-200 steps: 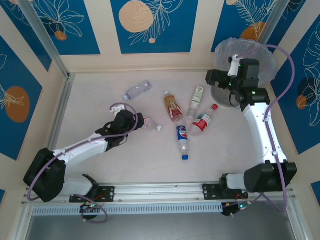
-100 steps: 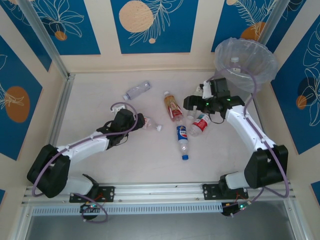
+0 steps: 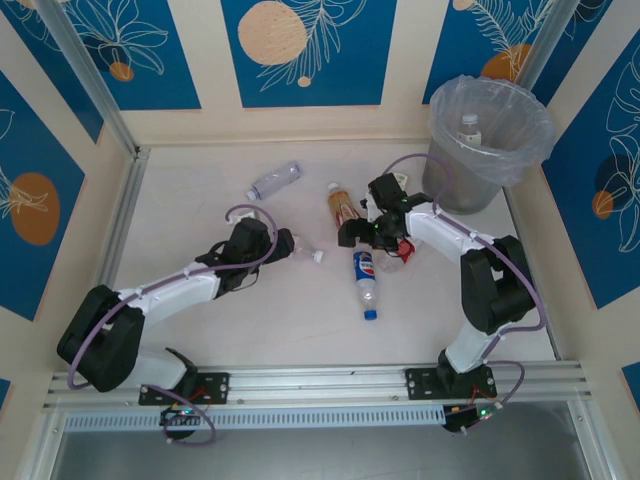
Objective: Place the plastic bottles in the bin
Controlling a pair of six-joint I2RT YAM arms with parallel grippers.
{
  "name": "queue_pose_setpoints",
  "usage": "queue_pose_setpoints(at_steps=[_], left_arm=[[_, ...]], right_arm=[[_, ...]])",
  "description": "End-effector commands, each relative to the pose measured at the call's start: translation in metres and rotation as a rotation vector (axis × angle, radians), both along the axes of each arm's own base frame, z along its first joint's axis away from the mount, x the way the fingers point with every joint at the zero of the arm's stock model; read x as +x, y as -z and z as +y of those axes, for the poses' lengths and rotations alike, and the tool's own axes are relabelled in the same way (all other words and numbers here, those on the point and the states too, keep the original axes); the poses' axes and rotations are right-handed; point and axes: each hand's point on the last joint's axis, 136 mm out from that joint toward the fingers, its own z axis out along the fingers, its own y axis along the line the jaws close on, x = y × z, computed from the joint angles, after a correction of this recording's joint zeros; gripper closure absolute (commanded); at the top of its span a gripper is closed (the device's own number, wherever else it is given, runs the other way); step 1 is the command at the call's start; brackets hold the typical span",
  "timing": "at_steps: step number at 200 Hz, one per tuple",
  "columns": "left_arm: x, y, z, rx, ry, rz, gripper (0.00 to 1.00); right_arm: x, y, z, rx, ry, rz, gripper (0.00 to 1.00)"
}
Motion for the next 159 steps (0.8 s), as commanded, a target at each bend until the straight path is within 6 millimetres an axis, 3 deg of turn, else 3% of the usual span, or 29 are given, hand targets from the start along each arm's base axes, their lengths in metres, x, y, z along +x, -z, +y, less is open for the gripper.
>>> queue_pose_setpoints(at_steps=[1, 42, 62, 159], left_arm=[[0.004, -0.001, 0.000, 0.008, 0.016, -0.005, 0.00], [0.007, 0.000, -0.006, -0.002, 0.027, 0.004, 0.01], [0.008, 0.002, -0.006, -0.003, 0.025, 0.009, 0.01], [0.005, 0.005, -0.005, 0.002, 0.023, 0.019, 0.00]], right_arm=[[0.003, 0.006, -0.005, -0.082, 0.017, 0.005, 0.08], [0.009, 0.022, -0.009, -0.232, -0.009, -0.007, 0.08], [0.012, 0.031, -0.014, -0.297, -0.007, -0.007, 0.14], [0.019, 0.060, -0.009, -0.385, -0.033, 0.013, 0.15]])
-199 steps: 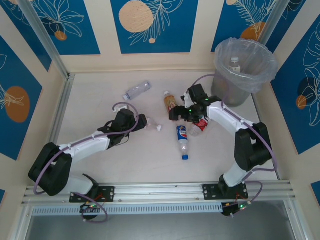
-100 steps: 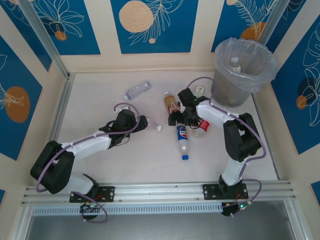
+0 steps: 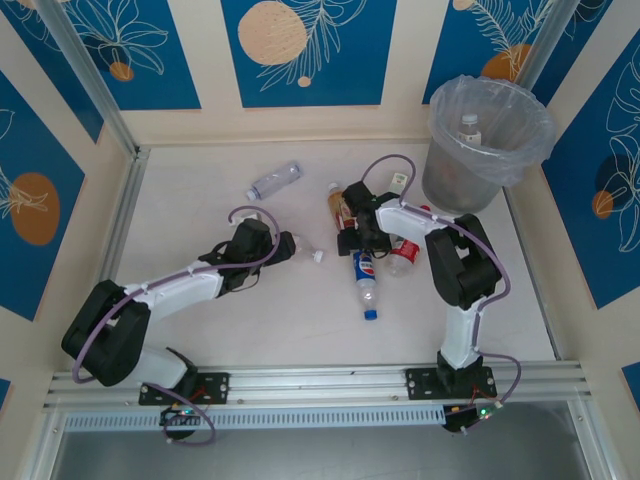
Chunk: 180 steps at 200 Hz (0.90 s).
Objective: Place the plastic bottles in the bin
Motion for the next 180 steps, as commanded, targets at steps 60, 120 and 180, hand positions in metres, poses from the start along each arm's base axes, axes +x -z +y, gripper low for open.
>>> queue_pose_setpoints(at_steps=[60, 120, 180], left_arm=[[0.005, -0.008, -0.002, -0.015, 0.003, -0.014, 0.01], [0.004, -0.008, 0.002, -0.004, -0.003, -0.018, 0.01], [0.003, -0.007, 0.003, 0.000, -0.005, -0.016, 0.00]], right_arm=[[0.000, 0.010, 0.000, -0.043, -0.028, -0.007, 0.21], [0.004, -0.003, 0.001, -0.045, -0.072, -0.058, 0.36], [0.008, -0.024, -0.001, -0.038, -0.082, -0.125, 0.44]])
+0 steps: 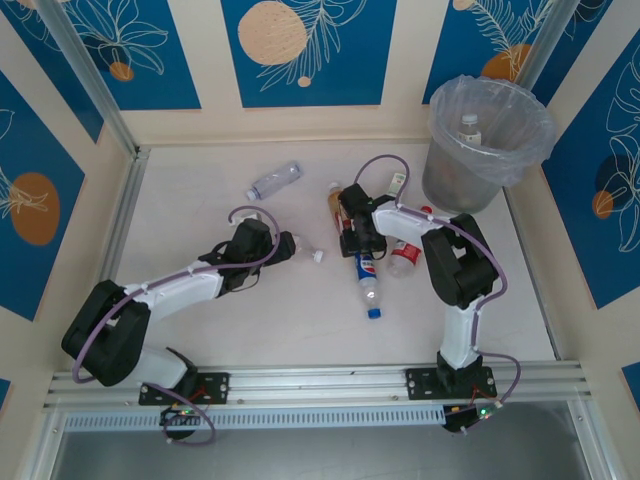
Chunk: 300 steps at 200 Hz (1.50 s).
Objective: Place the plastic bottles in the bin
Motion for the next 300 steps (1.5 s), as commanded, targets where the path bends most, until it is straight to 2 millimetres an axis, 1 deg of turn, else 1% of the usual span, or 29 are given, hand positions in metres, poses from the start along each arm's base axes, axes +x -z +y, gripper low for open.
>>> queue_pose_setpoints(at_steps=[1, 52, 105, 147, 153, 186, 210, 240, 272, 300], left_arm=[[0.003, -0.007, 0.003, 0.000, -0.005, -0.016, 0.00], [0.004, -0.008, 0.001, -0.006, 0.001, -0.019, 0.01], [0.005, -0.011, 0.000, -0.010, 0.000, -0.024, 0.00], [0.006, -0.010, -0.002, -0.015, 0.004, -0.018, 0.01], [0.006, -0.010, -0.003, -0.017, 0.005, -0.018, 0.01], [0.008, -0.012, -0.005, -0.021, 0.012, -0.020, 0.01], [0.010, -0.014, -0.007, -0.027, 0.017, -0.023, 0.00], [0.011, -0.015, -0.010, -0.034, 0.024, -0.022, 0.00], [0.010, -0.017, -0.011, -0.042, 0.026, -0.024, 0.01], [0.009, -0.019, -0.011, -0.046, 0.028, -0.028, 0.01]], right_arm=[[0.003, -0.024, -0.001, 0.007, -0.011, -0.073, 0.44], [0.005, -0.048, -0.001, 0.052, 0.001, -0.160, 0.46], [0.010, -0.075, -0.009, 0.079, 0.021, -0.275, 0.48], [0.012, -0.103, -0.007, 0.166, 0.027, -0.365, 0.48], [0.013, -0.109, -0.008, 0.179, 0.033, -0.384, 0.48], [0.014, -0.127, -0.015, 0.234, 0.068, -0.416, 0.48], [0.015, -0.142, -0.018, 0.306, 0.088, -0.442, 0.48], [0.020, -0.155, -0.030, 0.389, 0.140, -0.457, 0.48], [0.027, -0.171, -0.047, 0.462, 0.190, -0.496, 0.49], [0.031, -0.194, -0.063, 0.518, 0.218, -0.566, 0.49]])
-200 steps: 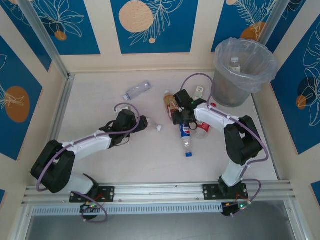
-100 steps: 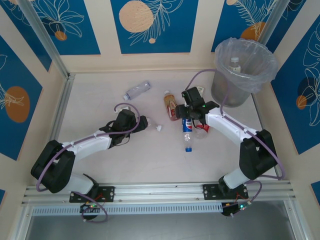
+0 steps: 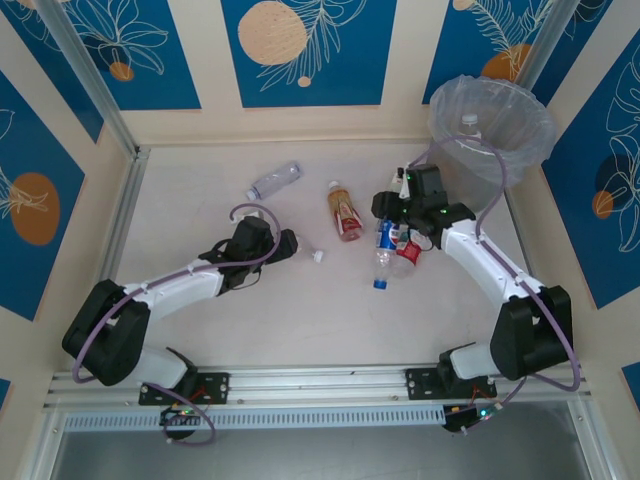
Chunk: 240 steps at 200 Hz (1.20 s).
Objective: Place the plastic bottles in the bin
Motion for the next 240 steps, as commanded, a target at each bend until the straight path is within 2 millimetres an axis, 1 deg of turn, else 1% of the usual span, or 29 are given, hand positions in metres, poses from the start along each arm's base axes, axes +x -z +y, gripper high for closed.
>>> queue_pose_setpoints(at_steps=[1, 41, 76, 88, 110, 153, 179, 199, 218, 240], left_arm=[[0.007, -0.012, -0.003, -0.021, 0.008, -0.024, 0.01], [0.007, -0.017, -0.005, -0.036, 0.012, -0.032, 0.00], [0.007, -0.028, -0.023, -0.101, 0.093, -0.059, 0.00], [0.007, -0.033, -0.026, -0.113, 0.109, -0.072, 0.00], [0.007, -0.039, -0.025, -0.116, 0.109, -0.089, 0.00], [0.005, -0.049, -0.023, -0.130, 0.110, -0.129, 0.00], [0.004, -0.050, -0.019, -0.122, 0.100, -0.138, 0.00], [0.003, -0.050, -0.018, -0.117, 0.103, -0.137, 0.00], [0.003, -0.050, -0.018, -0.120, 0.100, -0.137, 0.01], [0.002, -0.049, -0.017, -0.122, 0.098, -0.135, 0.00]], right_arm=[[0.002, -0.032, -0.002, 0.097, -0.003, -0.090, 0.49], [0.004, -0.076, -0.021, 0.102, 0.014, -0.225, 0.50], [0.008, -0.120, -0.036, 0.100, 0.022, -0.342, 0.50], [0.010, -0.134, -0.043, 0.099, 0.030, -0.386, 0.50], [0.012, -0.159, -0.052, 0.101, 0.040, -0.457, 0.50], [0.014, -0.199, -0.068, 0.086, 0.061, -0.558, 0.50], [0.016, -0.233, -0.081, 0.081, 0.085, -0.656, 0.50], [0.017, -0.263, -0.096, 0.075, 0.124, -0.745, 0.50], [0.019, -0.285, -0.112, 0.086, 0.159, -0.810, 0.50], [0.023, -0.301, -0.136, 0.092, 0.240, -0.874, 0.49]])
